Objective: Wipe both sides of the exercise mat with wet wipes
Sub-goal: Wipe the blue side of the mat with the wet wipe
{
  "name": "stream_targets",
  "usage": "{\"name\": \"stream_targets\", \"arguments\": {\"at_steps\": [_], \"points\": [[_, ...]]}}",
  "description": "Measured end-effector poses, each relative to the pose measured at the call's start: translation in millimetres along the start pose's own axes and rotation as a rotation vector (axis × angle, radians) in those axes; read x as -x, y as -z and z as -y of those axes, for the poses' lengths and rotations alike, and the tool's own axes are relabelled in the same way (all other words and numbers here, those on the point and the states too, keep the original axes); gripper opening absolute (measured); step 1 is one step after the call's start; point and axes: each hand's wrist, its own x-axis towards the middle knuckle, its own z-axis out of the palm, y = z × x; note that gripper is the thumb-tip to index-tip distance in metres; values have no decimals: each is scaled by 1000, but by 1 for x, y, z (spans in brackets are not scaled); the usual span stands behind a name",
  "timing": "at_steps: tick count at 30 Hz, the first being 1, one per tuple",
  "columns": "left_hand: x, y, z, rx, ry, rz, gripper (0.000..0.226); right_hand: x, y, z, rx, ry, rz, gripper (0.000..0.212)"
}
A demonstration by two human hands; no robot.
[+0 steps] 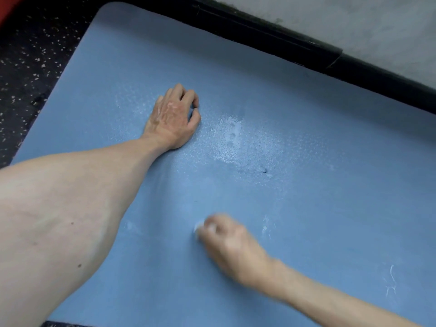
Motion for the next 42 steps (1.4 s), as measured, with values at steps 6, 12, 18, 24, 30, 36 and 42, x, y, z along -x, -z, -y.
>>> {"name": "stream_targets", "arguments": {"at_steps": [6, 12, 18, 24, 30, 36, 42], "points": [[1, 0, 0, -4, -2, -8, 18, -1, 6, -24, -33, -154, -108, 18], [2, 0, -2, -19, -3, -11, 18, 43, -23, 25, -117, -41, -53, 16], [2, 0, 0, -17, -3, -14, 19, 53, -38, 32, -108, -45, -295, 5], [2, 0, -1, -28, 0, -15, 20, 62, -36, 41, 132, -194, -280, 11], [2, -1, 0, -28, 0, -12, 20, 58, -47, 56, 248, -259, -320, 27], [2, -1, 1, -23, 1, -11, 20, 65, -40, 41, 199, -160, -371, 10], [1, -1, 1, -22, 1, -11, 20, 73, -35, 22, -7, -124, -356, 14]]}}
